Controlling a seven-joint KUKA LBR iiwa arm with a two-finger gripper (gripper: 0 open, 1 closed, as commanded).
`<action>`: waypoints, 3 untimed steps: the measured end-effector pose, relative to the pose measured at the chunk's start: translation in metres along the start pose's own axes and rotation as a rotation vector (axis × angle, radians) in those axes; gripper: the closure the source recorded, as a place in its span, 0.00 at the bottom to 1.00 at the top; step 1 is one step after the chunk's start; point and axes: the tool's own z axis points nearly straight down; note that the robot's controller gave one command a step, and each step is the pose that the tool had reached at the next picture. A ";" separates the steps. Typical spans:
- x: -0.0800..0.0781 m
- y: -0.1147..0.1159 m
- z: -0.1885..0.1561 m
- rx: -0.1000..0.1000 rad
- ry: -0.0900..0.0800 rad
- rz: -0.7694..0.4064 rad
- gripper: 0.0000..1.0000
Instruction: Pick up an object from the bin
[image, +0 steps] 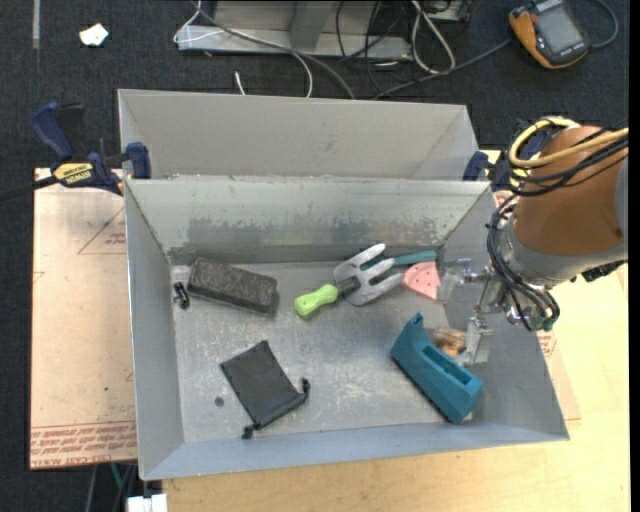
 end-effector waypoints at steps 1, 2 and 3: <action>-0.002 0.000 -0.004 0.001 -0.007 -0.003 0.00; 0.007 -0.024 0.064 0.000 -0.010 0.110 0.00; 0.006 -0.027 0.095 -0.004 -0.007 0.144 0.00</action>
Offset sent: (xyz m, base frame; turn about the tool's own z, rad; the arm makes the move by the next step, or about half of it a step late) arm -0.0160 -0.0425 -0.1155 0.1943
